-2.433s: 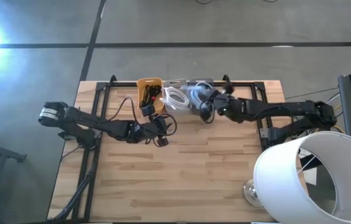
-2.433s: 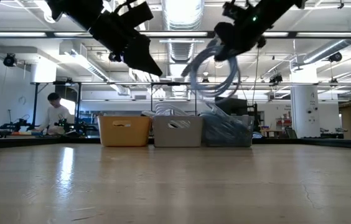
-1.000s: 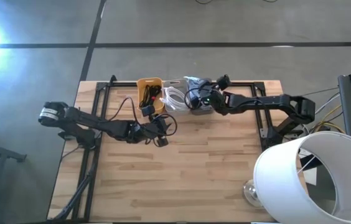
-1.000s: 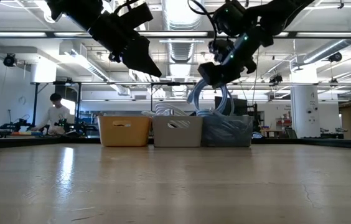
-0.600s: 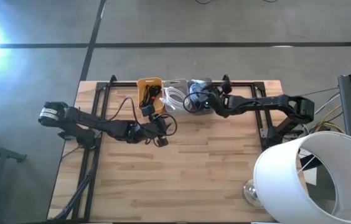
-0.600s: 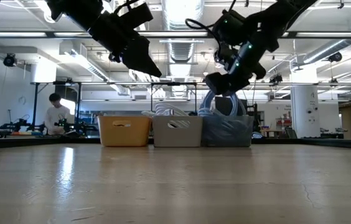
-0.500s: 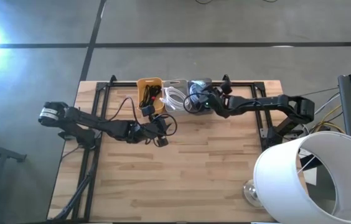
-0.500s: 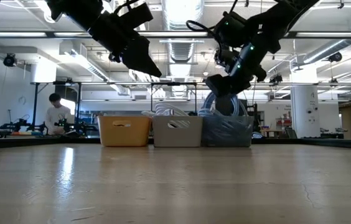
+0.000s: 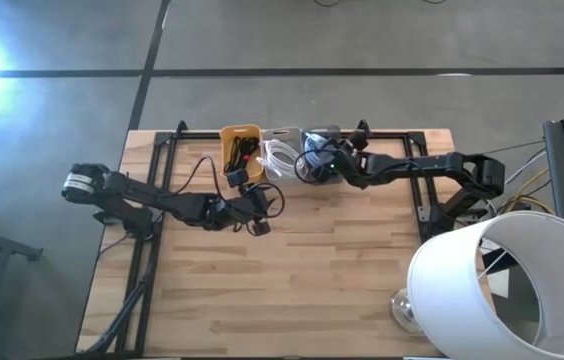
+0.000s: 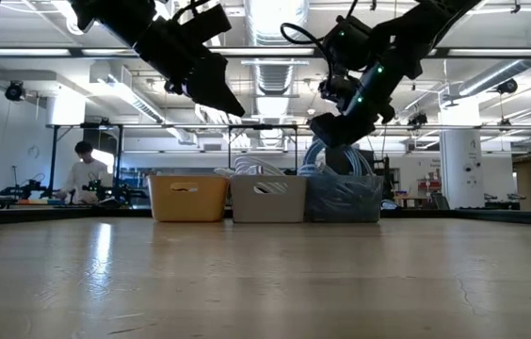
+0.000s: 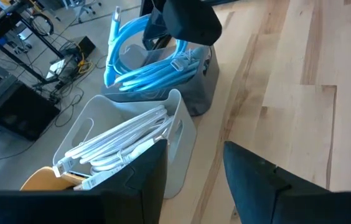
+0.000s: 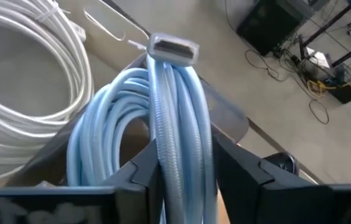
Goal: Pick & Place USB Port
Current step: Put the blue display cable into the black bin, then return to Home Position
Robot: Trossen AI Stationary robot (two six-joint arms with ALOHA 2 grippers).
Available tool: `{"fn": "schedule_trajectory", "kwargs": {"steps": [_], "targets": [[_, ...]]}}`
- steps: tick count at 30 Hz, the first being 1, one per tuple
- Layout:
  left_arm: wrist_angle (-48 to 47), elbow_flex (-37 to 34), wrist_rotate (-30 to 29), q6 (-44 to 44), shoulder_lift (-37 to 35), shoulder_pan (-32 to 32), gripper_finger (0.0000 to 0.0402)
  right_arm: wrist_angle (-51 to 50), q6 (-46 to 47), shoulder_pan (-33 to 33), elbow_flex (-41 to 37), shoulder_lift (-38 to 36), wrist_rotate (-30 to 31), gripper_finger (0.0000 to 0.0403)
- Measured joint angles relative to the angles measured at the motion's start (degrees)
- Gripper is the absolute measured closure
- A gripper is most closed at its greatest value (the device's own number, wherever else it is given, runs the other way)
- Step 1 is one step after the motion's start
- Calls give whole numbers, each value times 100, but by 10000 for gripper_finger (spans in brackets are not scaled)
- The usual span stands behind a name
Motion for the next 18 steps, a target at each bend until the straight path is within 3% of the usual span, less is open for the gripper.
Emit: {"fn": "schedule_trajectory", "kwargs": {"steps": [12, 18], "targets": [[-13, -1, 1, -168, -100, -26, 241, -126, -34, 49, 517, -26, -201, 218], [-41, 0, -1, -380, -656, -30, 241, -1209, -64, 107, 1216, -39, -201, 208]]}}
